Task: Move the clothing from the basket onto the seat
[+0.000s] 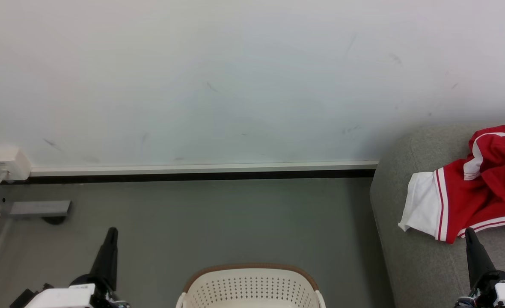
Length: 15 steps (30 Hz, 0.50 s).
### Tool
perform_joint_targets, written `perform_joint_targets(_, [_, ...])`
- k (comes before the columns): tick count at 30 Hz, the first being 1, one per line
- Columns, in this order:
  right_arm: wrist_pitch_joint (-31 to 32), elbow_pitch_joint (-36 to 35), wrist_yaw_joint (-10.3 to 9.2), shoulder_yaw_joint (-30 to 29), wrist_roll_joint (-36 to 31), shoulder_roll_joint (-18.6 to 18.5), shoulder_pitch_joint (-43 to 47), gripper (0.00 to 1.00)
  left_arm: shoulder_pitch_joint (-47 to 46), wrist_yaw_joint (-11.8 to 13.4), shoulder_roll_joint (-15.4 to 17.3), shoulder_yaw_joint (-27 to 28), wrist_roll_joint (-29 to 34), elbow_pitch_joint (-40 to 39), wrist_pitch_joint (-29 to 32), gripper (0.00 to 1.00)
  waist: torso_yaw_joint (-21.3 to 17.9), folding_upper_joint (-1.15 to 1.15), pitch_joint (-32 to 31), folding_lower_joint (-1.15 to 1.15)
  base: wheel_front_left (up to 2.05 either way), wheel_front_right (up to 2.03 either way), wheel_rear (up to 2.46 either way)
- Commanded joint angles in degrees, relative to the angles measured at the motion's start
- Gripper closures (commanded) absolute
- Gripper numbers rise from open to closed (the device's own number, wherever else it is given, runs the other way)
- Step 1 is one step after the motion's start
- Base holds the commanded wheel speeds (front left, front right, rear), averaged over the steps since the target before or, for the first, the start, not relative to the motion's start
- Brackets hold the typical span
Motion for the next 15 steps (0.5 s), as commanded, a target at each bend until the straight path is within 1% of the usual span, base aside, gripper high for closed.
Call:
perform_joint_targets(1, [0.1, -0.3, -0.12, -0.2, 0.1, 0.0, -0.7, 1.0, -0.4, -0.3, 0.4, 0.1, -0.8, -0.2, 0.2, 1.0, 0.0, 0.0, 0.0, 0.0, 0.0, 0.0, 0.0])
perform_joint_targets(15, [0.1, -0.3, -0.12, -0.2, 0.1, 0.0, -0.7, 1.0, -0.4, -0.3, 0.4, 0.1, -0.8, -0.2, 0.2, 1.0, 0.0, 0.0, 0.0, 0.0, 0.0, 0.0, 0.0])
